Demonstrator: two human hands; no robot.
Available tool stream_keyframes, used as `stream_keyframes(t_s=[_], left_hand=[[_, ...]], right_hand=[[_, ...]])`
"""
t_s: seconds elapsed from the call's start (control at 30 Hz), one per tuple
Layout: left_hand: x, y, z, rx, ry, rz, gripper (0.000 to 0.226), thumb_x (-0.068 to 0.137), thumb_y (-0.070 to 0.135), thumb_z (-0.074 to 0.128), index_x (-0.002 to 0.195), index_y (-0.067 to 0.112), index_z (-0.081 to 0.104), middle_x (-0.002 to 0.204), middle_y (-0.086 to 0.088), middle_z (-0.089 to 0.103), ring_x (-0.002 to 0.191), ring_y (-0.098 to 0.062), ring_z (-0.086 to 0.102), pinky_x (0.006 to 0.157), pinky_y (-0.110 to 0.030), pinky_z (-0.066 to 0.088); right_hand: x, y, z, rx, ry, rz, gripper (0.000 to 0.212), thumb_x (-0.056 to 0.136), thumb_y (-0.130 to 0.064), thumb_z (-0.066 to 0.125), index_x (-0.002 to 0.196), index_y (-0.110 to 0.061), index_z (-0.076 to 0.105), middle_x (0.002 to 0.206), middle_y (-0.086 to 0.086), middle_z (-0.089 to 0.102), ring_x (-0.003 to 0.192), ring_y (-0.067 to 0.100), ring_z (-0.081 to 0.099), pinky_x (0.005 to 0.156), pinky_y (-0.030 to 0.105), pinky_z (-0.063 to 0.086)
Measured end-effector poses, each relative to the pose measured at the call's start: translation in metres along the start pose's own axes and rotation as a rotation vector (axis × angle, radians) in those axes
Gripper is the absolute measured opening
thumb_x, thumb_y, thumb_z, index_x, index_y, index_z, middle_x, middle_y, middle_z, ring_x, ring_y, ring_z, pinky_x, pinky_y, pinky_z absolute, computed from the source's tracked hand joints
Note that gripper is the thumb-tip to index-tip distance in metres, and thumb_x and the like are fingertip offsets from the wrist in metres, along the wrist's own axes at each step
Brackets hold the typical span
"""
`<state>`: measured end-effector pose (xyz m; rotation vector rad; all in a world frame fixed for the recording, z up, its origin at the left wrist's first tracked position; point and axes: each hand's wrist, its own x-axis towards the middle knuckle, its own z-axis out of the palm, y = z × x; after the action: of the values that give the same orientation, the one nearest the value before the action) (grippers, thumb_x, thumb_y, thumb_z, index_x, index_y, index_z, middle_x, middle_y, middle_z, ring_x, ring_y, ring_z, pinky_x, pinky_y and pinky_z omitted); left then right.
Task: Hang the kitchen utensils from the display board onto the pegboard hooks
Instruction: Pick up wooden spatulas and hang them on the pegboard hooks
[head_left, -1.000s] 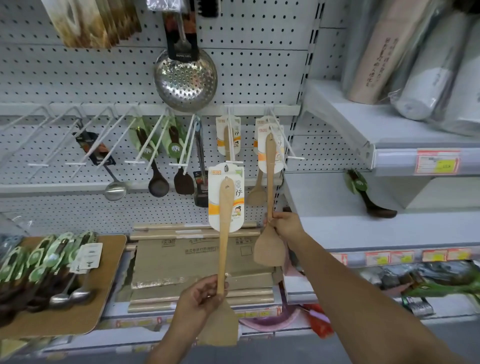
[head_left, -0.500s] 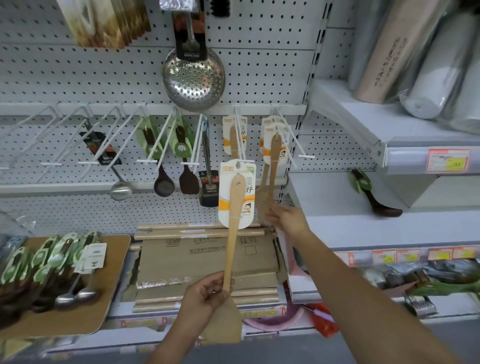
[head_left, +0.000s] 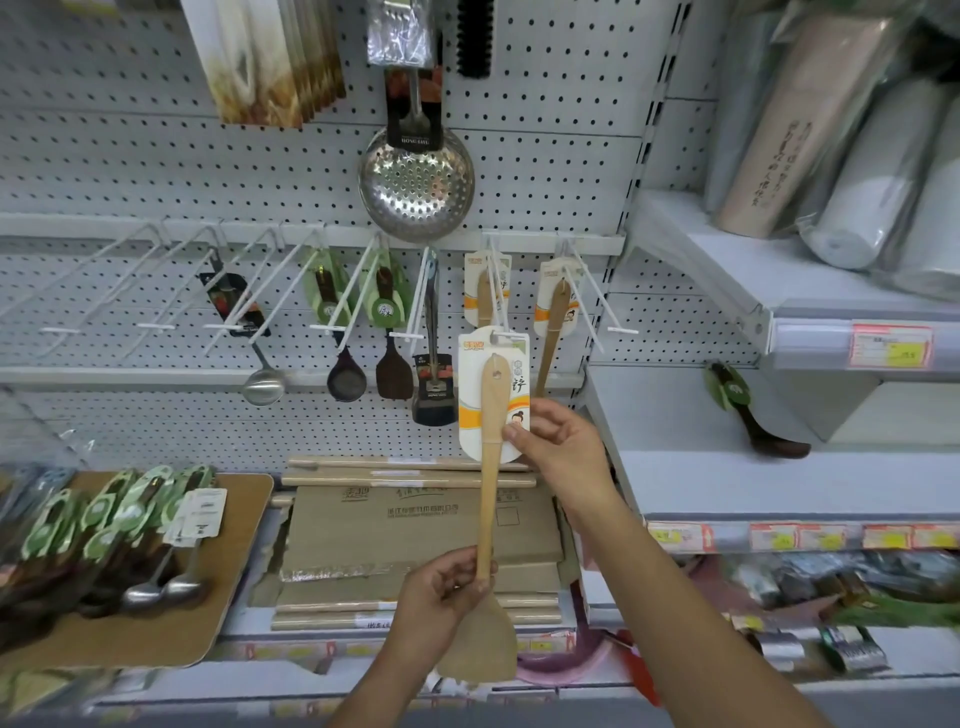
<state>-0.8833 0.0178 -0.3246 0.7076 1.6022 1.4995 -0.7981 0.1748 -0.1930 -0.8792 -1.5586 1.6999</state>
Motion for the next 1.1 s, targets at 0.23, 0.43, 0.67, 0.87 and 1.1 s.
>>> stream_keyframes(t_s=[0.23,0.43,0.67,0.87,1.1], left_hand=[[-0.002,-0.007,0.002,0.016,-0.002,-0.005,0.025,0.084,-0.007,0.068,0.103,0.008,0.075,0.094,-0.004,0.077,0.092,-0.018,0.071,0.081,-0.022,0.053],[-0.001,-0.010,0.006,-0.001,0.003,0.010,0.022,0.086,-0.006,0.067,0.097,0.010,0.078,0.093,-0.006,0.077,0.091,-0.019,0.072,0.084,-0.027,0.055],[0.003,-0.013,0.007,0.009,0.005,0.045,0.033,0.085,-0.006,0.067,0.089,0.024,0.081,0.091,-0.006,0.077,0.090,-0.023,0.073,0.085,-0.030,0.057],[0.008,-0.013,0.003,0.000,0.029,0.032,0.020,0.090,0.001,0.065,0.094,0.014,0.079,0.090,-0.007,0.077,0.088,-0.019,0.071,0.080,-0.030,0.054],[0.034,-0.017,0.008,0.026,0.053,0.057,0.021,0.087,-0.004,0.066,0.102,0.009,0.073,0.089,-0.009,0.076,0.087,-0.022,0.071,0.079,-0.027,0.054]], right_hand=[[-0.005,0.006,-0.005,0.026,-0.003,-0.012,0.030,0.084,-0.002,0.074,0.112,-0.011,0.069,0.103,0.004,0.078,0.098,0.024,0.074,0.092,0.046,0.057],[-0.006,0.007,-0.008,0.030,-0.004,-0.027,0.030,0.083,-0.003,0.076,0.111,-0.008,0.069,0.102,0.004,0.078,0.096,0.025,0.074,0.087,0.040,0.060],[-0.003,0.011,-0.011,0.029,0.004,-0.044,0.029,0.082,-0.003,0.076,0.110,-0.009,0.071,0.100,0.002,0.078,0.094,0.022,0.075,0.083,0.035,0.060],[0.010,0.014,-0.006,0.032,0.032,-0.013,0.026,0.083,-0.002,0.076,0.107,-0.012,0.070,0.098,-0.001,0.078,0.094,0.019,0.075,0.088,0.041,0.059],[0.027,0.019,0.000,0.035,0.069,0.023,0.023,0.085,-0.004,0.074,0.105,-0.015,0.070,0.095,-0.004,0.079,0.089,0.015,0.075,0.076,0.030,0.057]])
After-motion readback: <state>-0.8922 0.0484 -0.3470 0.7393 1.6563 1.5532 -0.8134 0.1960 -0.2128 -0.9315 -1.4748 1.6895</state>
